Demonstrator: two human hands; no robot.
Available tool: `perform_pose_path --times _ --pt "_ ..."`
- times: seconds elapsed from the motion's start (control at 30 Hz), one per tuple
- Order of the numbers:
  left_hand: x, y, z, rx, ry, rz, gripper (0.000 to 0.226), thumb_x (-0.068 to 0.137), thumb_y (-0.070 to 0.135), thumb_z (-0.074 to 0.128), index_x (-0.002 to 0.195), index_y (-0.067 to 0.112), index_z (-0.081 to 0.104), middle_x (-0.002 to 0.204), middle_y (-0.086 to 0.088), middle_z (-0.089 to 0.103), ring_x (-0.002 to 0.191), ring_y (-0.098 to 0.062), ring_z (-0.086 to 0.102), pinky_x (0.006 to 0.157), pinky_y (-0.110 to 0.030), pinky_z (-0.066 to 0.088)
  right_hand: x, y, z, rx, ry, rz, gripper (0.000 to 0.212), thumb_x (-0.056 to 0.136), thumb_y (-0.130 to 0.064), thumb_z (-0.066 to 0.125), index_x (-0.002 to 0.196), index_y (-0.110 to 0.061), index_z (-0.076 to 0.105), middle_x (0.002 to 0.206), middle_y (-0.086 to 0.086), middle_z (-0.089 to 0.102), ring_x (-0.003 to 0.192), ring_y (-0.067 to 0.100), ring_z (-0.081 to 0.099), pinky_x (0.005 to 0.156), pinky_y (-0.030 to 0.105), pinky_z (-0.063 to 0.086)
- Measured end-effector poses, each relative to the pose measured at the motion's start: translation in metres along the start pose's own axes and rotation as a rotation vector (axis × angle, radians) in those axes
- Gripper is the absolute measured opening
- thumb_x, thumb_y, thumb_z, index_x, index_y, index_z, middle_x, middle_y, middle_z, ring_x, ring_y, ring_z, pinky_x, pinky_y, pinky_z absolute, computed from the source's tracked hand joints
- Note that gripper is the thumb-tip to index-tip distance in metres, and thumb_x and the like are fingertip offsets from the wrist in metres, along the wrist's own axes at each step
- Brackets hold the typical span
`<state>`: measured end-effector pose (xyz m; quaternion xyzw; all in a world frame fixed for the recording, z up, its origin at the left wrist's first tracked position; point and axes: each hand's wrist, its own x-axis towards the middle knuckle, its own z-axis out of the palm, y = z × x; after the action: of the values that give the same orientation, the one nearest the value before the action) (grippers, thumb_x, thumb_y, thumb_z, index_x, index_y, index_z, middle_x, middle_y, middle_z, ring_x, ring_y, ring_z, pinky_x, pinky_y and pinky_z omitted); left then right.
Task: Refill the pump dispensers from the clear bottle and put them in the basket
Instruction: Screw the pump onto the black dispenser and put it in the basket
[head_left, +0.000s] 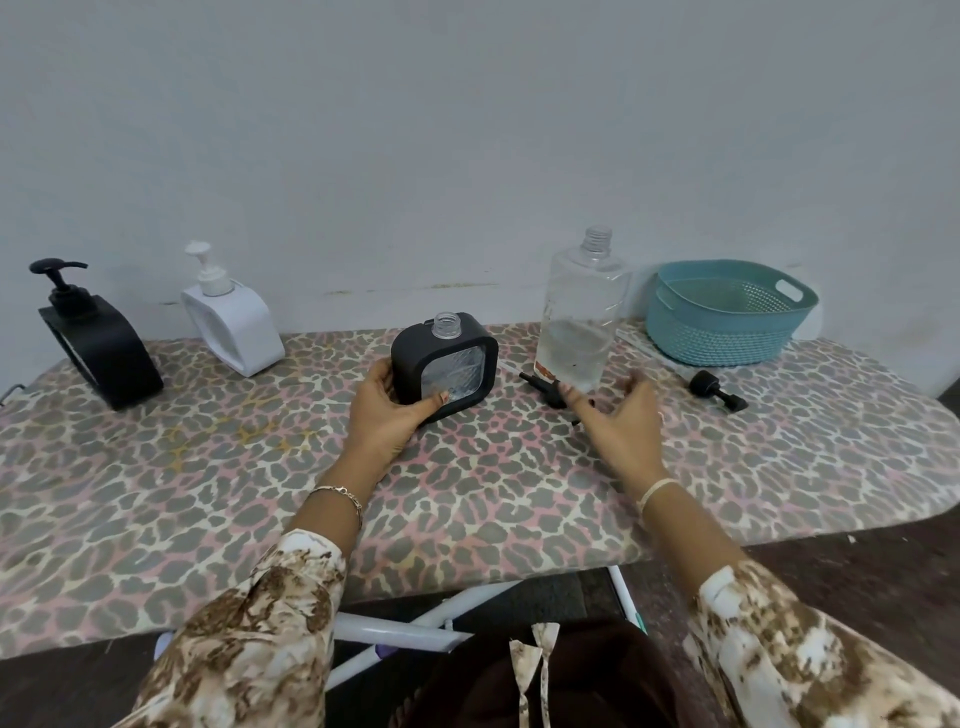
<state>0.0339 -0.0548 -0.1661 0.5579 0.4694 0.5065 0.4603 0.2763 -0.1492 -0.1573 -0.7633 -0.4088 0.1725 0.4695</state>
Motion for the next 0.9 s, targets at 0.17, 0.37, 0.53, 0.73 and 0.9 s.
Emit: perform_pose_path --times 0.17,0.37,0.53,0.73,0.9 --pt "-0.003 0.000 0.000 0.096 0.011 0.029 0.073 0.069 0.012 0.085 0.132 0.011 0.048 0.127 -0.006 0.060 0.116 -0.018 0.059 0.100 -0.036 0.049 -0.009 0.007 0.008 -0.222 -0.046 -0.125 0.076 0.069 -0.045 0.080 0.127 -0.013 0.043 0.123 0.006 0.057 0.114 0.025 0.052 0.099 0.042 0.045" --pt "-0.006 0.003 0.001 0.140 0.031 0.042 0.074 0.070 0.016 0.085 0.133 0.010 0.047 0.129 -0.006 0.060 0.116 -0.018 0.059 0.101 -0.036 0.048 -0.017 0.006 0.006 -0.164 0.045 -0.209 0.054 0.072 -0.030 0.079 0.116 -0.017 0.051 0.107 0.000 0.061 0.099 0.021 0.057 0.087 0.038 0.050" --pt "-0.009 0.006 0.002 0.148 0.040 0.045 0.074 0.070 0.017 0.085 0.133 0.011 0.047 0.125 -0.003 0.060 0.111 -0.015 0.059 0.094 -0.027 0.049 -0.024 -0.001 0.003 0.290 0.100 -0.226 0.047 0.076 -0.013 0.077 0.112 -0.027 0.051 0.107 -0.009 0.060 0.090 0.005 0.064 0.080 0.029 0.057" --pt "-0.013 0.010 0.001 0.067 0.030 0.048 0.064 0.070 0.015 0.085 0.125 0.018 0.053 0.108 0.006 0.064 0.102 -0.010 0.063 0.089 -0.027 0.053 -0.018 -0.035 0.003 0.558 0.244 -0.232 0.038 0.089 -0.010 0.065 0.118 -0.034 0.057 0.115 -0.013 0.062 0.098 0.012 0.067 0.081 0.022 0.056" --pt "-0.012 0.010 0.000 0.015 0.005 0.017 0.063 0.075 0.012 0.081 0.131 0.018 0.053 0.106 0.006 0.067 0.100 -0.006 0.064 0.087 -0.025 0.055 -0.002 -0.074 -0.010 0.589 0.356 -0.292 0.031 0.091 -0.013 0.065 0.118 -0.027 0.064 0.114 -0.003 0.065 0.092 0.015 0.065 0.084 0.025 0.055"
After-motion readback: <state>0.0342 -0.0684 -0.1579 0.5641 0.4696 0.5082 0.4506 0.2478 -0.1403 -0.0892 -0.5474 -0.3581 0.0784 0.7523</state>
